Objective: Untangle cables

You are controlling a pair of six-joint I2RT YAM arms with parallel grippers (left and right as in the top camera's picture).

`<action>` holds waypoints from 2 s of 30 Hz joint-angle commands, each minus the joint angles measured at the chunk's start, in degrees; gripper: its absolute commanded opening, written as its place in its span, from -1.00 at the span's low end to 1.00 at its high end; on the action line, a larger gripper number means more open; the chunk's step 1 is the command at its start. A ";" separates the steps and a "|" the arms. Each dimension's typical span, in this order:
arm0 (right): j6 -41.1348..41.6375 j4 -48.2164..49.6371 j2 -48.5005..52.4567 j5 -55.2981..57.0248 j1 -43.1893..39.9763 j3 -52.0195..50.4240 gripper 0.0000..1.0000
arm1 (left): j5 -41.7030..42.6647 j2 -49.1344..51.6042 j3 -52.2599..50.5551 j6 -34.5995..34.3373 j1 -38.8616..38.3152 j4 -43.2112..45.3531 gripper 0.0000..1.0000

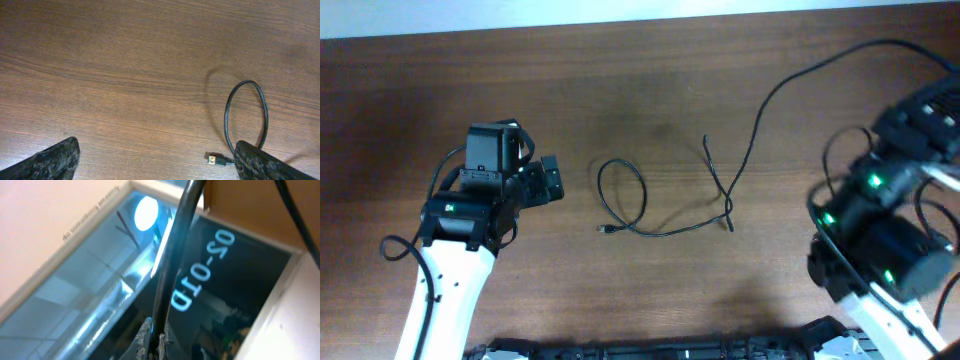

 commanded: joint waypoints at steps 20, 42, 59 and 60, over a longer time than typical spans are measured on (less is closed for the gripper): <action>-7.80 0.22 19.56 -10.01 1.44 27.76 -0.92 | 0.39 -0.28 0.79 0.87 0.24 0.13 0.98; -29.46 -43.25 21.00 -8.72 -37.07 27.82 -0.92 | 0.39 -0.28 0.79 0.87 0.24 0.11 0.97; -3.08 -71.69 33.83 -38.84 -63.08 27.82 -0.92 | 0.39 -0.28 0.79 0.87 0.24 0.13 0.97; -3.37 -72.57 34.56 -38.71 -63.08 27.82 -0.92 | 0.39 -0.28 0.79 0.87 0.24 0.13 0.97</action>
